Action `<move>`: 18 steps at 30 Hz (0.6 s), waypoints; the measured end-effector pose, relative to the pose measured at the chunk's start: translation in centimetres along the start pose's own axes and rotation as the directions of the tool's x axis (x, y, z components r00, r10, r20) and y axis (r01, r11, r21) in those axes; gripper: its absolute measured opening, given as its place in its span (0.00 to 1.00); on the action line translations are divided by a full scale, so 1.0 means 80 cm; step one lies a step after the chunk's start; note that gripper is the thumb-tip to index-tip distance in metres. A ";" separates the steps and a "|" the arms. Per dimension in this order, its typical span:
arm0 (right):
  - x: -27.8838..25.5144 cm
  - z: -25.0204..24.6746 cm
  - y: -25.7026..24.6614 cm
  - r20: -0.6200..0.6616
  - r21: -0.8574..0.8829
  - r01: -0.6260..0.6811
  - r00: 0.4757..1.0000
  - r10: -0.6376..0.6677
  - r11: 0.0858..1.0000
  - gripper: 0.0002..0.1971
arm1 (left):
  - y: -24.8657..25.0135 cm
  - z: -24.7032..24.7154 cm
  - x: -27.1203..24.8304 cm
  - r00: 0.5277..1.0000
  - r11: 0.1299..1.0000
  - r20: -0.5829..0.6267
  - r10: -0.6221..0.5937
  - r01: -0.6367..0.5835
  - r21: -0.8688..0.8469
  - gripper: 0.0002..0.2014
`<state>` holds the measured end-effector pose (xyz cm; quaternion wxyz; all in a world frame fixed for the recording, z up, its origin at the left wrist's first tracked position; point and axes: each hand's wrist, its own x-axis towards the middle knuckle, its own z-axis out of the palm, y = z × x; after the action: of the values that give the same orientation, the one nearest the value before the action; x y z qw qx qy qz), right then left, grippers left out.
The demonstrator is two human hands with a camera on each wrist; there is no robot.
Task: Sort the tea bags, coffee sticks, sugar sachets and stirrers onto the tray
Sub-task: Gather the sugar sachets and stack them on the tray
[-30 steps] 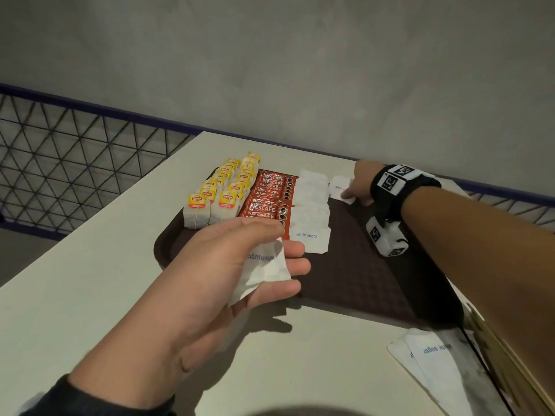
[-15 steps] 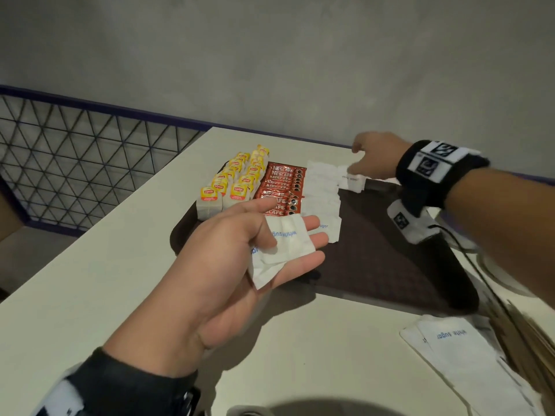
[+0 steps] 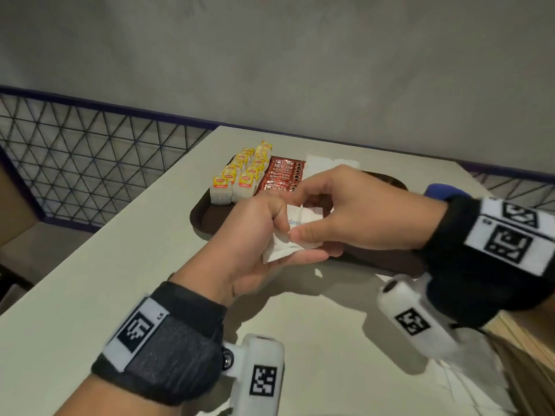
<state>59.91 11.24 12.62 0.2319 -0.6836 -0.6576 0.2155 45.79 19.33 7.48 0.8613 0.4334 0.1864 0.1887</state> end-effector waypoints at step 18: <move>-0.061 0.052 0.027 -0.367 0.694 0.028 0.874 0.320 0.719 0.09 | 0.003 0.011 -0.014 0.992 0.926 0.025 -0.124 0.106 0.363 0.31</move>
<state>58.95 6.43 7.97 0.5967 -0.6326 -0.3997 0.2899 45.24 18.34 8.35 0.7808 0.5769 0.2225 0.0901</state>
